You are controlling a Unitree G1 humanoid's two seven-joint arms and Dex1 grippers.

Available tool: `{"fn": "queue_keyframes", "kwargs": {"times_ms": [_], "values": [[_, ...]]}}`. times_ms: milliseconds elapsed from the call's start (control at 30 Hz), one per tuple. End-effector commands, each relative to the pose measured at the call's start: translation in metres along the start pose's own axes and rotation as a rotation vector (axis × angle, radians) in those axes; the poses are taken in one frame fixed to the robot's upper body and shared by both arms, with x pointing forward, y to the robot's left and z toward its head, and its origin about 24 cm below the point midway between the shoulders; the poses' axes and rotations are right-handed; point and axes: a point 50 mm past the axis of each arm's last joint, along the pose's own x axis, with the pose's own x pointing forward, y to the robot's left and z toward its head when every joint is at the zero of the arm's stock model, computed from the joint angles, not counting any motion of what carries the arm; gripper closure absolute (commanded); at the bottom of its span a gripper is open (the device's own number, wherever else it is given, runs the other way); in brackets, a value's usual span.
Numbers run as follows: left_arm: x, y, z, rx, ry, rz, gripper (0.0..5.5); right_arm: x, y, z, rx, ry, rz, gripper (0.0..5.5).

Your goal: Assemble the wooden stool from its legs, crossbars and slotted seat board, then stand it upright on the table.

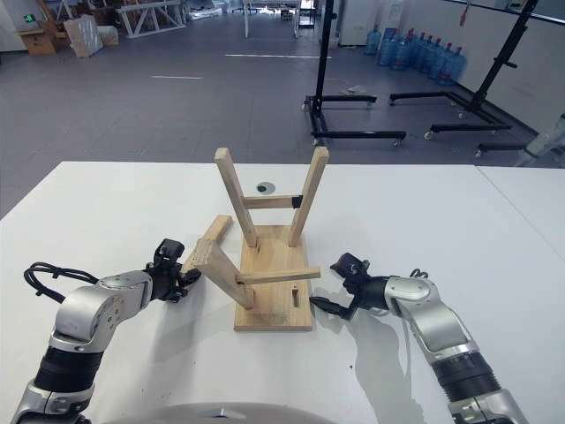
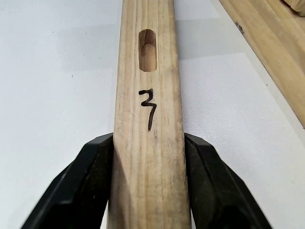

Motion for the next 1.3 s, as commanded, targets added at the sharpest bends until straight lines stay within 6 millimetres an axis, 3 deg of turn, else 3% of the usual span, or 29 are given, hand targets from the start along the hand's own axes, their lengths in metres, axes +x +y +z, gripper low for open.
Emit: {"fn": "queue_keyframes", "kwargs": {"times_ms": [33, 167, 300, 367, 433, 500, 567, 667, 733, 800, 933, 1000, 1300], "values": [[0.006, -0.003, -0.017, -0.008, 0.075, -0.015, 3.45, 0.0, -0.002, -0.004, 0.006, 0.027, -0.009, 0.1], [-0.006, 0.017, 0.007, 0.016, -0.046, 0.059, 3.45, 0.001, -0.004, -0.002, 0.004, 0.021, -0.018, 0.1], [-0.061, 0.092, 0.076, 0.095, -0.33, 0.353, 3.45, -0.002, -0.013, 0.0, 0.007, 0.004, -0.051, 0.1], [-0.091, 0.108, 0.113, 0.172, -0.538, 0.412, 3.45, -0.006, -0.021, 0.002, 0.011, -0.006, -0.088, 0.1], [-0.119, 0.1, 0.147, 0.201, -0.791, 0.329, 3.45, -0.014, -0.035, 0.01, 0.027, -0.047, -0.14, 0.1], [-0.132, 0.074, 0.164, 0.234, -0.968, 0.127, 3.45, -0.031, -0.054, 0.027, 0.074, -0.148, -0.204, 0.1], [-0.13, 0.049, 0.168, 0.251, -1.022, -0.075, 3.45, -0.055, -0.071, 0.053, 0.127, -0.293, -0.255, 0.1], [-0.126, 0.018, 0.165, 0.097, -1.041, -0.474, 3.45, -0.106, -0.096, 0.118, 0.283, -0.678, -0.214, 0.1], [-0.12, 0.008, 0.164, 0.009, -0.996, -0.671, 3.45, -0.134, -0.096, 0.157, 0.371, -0.908, -0.043, 0.1], [-0.115, 0.002, 0.162, -0.013, -0.945, -0.764, 3.45, -0.144, -0.088, 0.176, 0.406, -0.992, 0.108, 0.1], [-0.105, -0.03, 0.154, 0.01, -0.83, -1.024, 3.45, -0.118, -0.044, 0.201, 0.413, -0.98, 0.529, 0.1], [-0.1, -0.039, 0.151, 0.01, -0.788, -1.096, 3.45, -0.107, -0.029, 0.205, 0.434, -0.975, 0.651, 0.1], [-0.088, -0.051, 0.144, -0.015, -0.738, -1.16, 3.45, -0.09, -0.007, 0.216, 0.526, -1.029, 0.769, 0.1]]}}
